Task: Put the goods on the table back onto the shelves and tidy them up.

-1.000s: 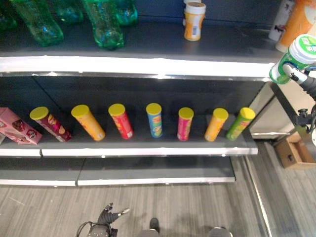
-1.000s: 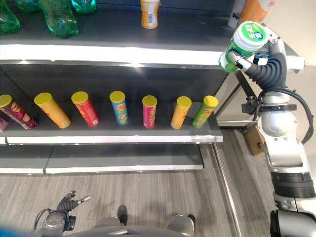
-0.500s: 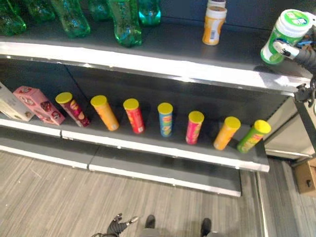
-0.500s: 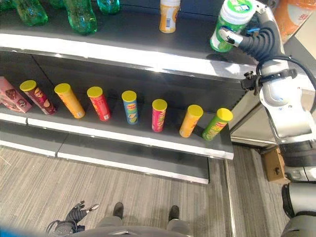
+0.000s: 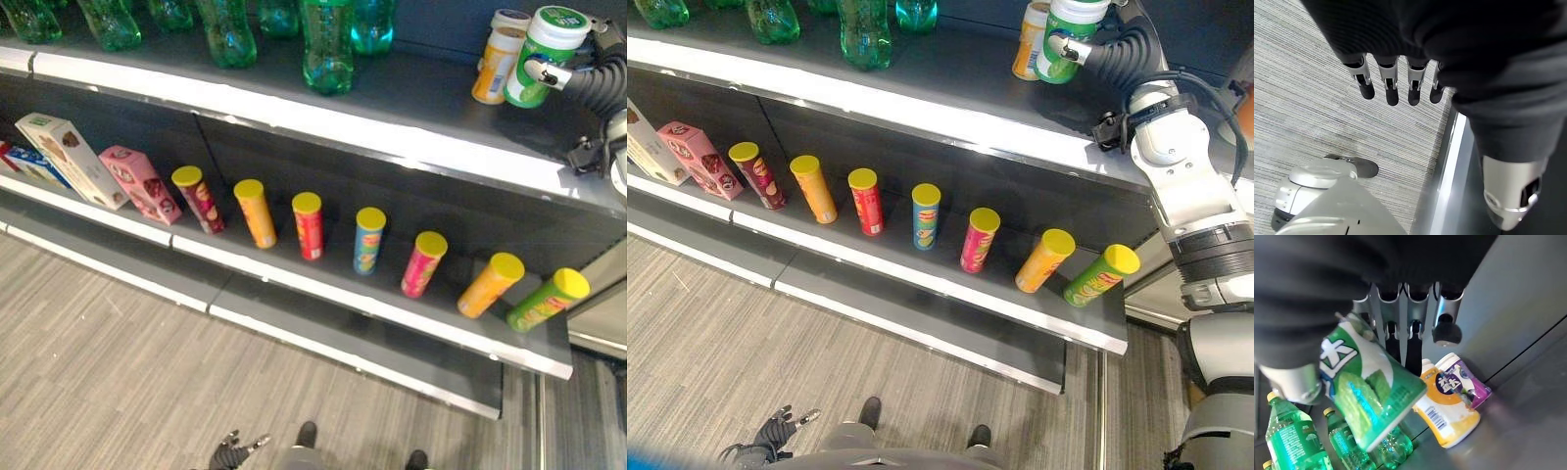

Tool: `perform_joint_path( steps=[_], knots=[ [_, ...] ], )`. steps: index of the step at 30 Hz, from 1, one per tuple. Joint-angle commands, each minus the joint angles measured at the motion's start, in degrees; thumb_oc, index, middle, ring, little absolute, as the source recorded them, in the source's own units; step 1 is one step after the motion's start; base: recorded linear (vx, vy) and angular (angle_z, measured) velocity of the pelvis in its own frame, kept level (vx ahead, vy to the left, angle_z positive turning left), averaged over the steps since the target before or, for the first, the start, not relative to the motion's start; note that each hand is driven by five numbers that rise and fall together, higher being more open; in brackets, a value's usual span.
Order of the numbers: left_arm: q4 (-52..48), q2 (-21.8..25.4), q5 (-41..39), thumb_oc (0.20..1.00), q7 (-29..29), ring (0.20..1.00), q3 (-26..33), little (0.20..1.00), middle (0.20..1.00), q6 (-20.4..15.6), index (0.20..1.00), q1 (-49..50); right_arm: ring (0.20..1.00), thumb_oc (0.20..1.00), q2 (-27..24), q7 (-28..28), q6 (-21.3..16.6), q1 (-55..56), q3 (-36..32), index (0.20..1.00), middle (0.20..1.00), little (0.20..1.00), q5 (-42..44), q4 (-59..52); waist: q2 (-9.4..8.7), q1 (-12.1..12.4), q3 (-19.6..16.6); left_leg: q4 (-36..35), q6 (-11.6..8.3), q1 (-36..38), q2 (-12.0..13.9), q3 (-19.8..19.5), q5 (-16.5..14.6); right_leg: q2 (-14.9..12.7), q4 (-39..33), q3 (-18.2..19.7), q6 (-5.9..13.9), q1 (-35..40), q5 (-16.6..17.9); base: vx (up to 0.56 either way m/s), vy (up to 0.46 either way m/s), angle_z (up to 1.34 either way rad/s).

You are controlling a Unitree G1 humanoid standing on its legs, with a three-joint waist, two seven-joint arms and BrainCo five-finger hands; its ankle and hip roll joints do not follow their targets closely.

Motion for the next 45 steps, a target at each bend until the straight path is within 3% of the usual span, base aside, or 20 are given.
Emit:
perform_joint_path(
  steps=[1, 10, 45],
  knots=[
    [2.2, 2.7, -1.1, 1.000, 0.8, 1.000, -3.3, 1.000, 1.000, -0.9, 1.000, -2.5, 0.200, 0.200, 1.6, -0.2, -0.7, -2.8, 1.6, 0.200, 0.200, 0.200, 2.3, 0.5, -1.43, 0.6, -1.3, 3.6, -2.41, -0.4, 3.4, 6.8, -4.4, -2.7, 5.6, -1.7, 1.01, 1.5, -9.1, 0.00, 0.000, 0.00],
    [2.4, 2.4, -0.5, 1.000, 1.2, 1.000, -3.2, 1.000, 1.000, -0.7, 1.000, -3.0, 0.200, 0.200, 3.4, 1.9, -0.6, 0.6, 2.4, 0.200, 0.200, 0.200, 1.8, -4.5, -1.68, -0.3, -1.2, 3.6, -1.97, 0.2, 3.2, 7.5, -4.9, -3.2, 6.4, -1.0, 1.16, 1.1, -9.2, 0.01, 0.009, 0.00],
    [3.2, 2.5, -0.6, 1.000, 1.7, 1.000, -2.8, 1.000, 1.000, -0.9, 1.000, -2.8, 0.200, 0.200, 7.5, 3.4, 1.4, -2.3, 7.9, 0.200, 0.200, 0.200, -0.2, 3.5, -2.47, -1.0, -0.3, 2.9, -1.86, 1.0, 3.5, 9.0, -5.0, -3.5, 6.5, 0.0, 1.28, 0.2, -8.7, 0.00, 0.003, -0.02]
  ],
)
